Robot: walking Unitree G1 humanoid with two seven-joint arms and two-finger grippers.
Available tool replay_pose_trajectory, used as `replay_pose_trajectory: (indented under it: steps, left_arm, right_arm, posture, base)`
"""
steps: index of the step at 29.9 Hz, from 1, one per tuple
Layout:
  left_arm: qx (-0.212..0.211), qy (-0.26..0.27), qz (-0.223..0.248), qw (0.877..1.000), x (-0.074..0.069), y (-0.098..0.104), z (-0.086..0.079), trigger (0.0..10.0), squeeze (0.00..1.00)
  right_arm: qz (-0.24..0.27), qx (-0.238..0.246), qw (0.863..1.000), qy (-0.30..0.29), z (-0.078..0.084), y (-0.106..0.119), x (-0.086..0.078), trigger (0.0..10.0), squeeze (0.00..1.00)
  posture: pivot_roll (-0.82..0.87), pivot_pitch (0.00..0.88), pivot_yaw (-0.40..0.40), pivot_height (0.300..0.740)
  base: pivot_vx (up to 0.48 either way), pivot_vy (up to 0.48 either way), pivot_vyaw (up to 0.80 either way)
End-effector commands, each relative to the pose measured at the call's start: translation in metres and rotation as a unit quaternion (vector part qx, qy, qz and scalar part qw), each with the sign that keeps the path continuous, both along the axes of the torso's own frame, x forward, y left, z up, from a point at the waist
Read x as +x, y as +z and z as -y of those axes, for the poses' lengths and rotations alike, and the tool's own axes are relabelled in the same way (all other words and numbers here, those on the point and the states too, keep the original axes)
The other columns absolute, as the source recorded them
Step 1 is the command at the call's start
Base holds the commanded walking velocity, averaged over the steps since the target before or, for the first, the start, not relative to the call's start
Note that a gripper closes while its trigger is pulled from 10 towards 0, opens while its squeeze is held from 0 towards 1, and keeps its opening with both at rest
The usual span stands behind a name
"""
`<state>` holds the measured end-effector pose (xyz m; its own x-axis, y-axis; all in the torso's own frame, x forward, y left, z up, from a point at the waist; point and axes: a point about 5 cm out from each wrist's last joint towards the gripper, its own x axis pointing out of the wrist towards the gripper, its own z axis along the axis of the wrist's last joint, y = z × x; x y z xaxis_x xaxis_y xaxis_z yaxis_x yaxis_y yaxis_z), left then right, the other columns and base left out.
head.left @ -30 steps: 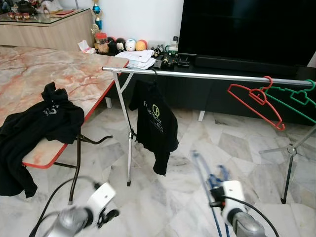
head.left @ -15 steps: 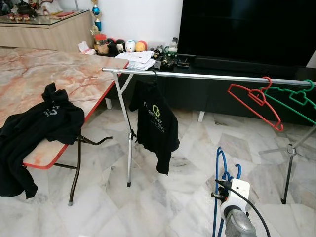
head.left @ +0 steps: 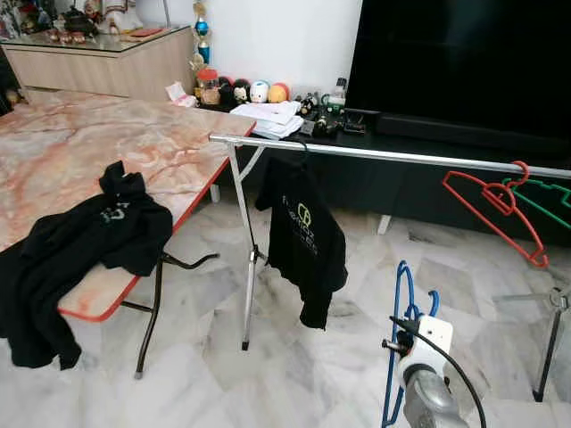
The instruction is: Hang hanger
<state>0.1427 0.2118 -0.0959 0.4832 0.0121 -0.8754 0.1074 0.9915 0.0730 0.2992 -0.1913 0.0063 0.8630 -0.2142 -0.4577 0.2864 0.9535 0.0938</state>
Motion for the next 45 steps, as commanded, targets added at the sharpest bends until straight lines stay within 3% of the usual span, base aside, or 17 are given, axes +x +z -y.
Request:
replay_pose_trajectory:
  steps: [1,19,26,31,39,45]
  left_arm:
    - [-0.004,-0.011,0.003,1.0,0.003,0.0,0.007,10.0,0.0]
    - [0.007,-0.002,-0.027,1.0,-0.014,-0.006,0.001,10.0,0.0]
    - [0.009,-0.001,-0.027,1.0,-0.013,-0.006,0.001,10.0,0.0]
    - [0.009,-0.006,-0.021,1.0,-0.006,-0.005,0.012,10.0,0.0]
    - [0.006,-0.017,-0.023,1.0,-0.005,-0.007,0.027,10.0,0.0]
    - [0.014,-0.017,-0.031,0.999,-0.015,-0.009,0.015,10.0,0.0]
  right_arm:
    - [-0.005,-0.006,1.0,-0.02,0.011,0.0,-0.002,10.0,0.0]
    - [0.01,-0.01,1.0,-0.023,0.017,0.015,0.012,10.0,0.0]
    - [0.012,-0.008,1.0,-0.028,0.018,0.018,0.015,10.0,0.0]
    - [0.017,-0.008,0.999,-0.034,0.018,0.022,0.018,10.0,0.0]
    - [0.03,-0.001,0.998,-0.057,0.018,0.024,0.02,10.0,0.0]
    - [0.051,-0.013,0.996,-0.065,0.022,0.04,0.031,10.0,0.0]
  posture:
    - [0.08,0.0,-0.018,0.74]
    - [0.08,0.0,-0.019,0.74]
    - [0.09,0.0,-0.02,0.74]
    - [0.09,0.007,-0.017,0.74]
    - [0.1,0.009,-0.018,0.74]
    - [0.1,0.002,-0.017,0.74]
  base:
    - [0.371,0.0,0.0]
    - [0.382,0.0,0.0]
    - [0.389,0.0,0.0]
    - [0.379,0.0,0.0]
    - [0.0,0.0,0.0]
    - [0.0,0.0,0.0]
